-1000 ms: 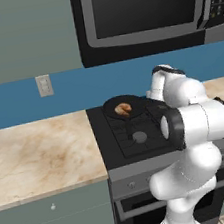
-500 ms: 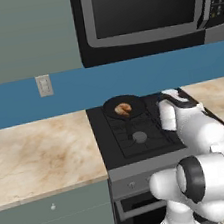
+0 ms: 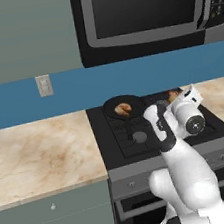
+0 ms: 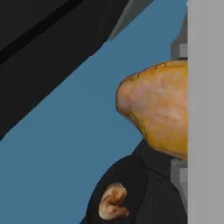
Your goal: Take the chicken drumsticks from the pan and place one on each plate on the dining counter.
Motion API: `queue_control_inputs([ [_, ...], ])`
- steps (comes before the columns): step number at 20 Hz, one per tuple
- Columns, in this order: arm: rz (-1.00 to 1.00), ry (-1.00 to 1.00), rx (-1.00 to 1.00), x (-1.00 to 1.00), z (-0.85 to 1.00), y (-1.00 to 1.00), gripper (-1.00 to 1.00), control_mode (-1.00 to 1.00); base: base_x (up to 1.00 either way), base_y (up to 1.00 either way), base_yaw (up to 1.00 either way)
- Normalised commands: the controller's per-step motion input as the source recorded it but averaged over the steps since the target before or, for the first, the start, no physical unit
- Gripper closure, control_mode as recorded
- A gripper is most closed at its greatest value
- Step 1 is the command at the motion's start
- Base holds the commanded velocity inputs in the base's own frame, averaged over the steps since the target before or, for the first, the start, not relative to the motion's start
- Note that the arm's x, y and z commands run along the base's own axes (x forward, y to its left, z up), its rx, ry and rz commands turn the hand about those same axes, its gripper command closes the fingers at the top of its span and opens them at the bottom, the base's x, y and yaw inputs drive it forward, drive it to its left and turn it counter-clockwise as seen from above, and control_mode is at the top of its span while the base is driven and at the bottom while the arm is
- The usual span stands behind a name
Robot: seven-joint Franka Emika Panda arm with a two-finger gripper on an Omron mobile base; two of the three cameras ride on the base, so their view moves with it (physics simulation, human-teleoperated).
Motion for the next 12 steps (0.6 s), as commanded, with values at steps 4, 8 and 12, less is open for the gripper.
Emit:
queue_control_inputs([
  [4, 0.39, 0.61, -0.34, -0.9, 0.53, 0.15, 1.0, -1.0, 0.0, 0.0, 0.0],
  [8, 0.38, 0.67, -0.26, -0.86, 0.37, 0.07, 1.0, -1.0, 0.0, 0.0, 0.0],
  [12, 0.33, 0.67, -0.2, -0.94, 0.16, 0.0, 1.0, -1.0, 0.0, 0.0, 0.0],
])
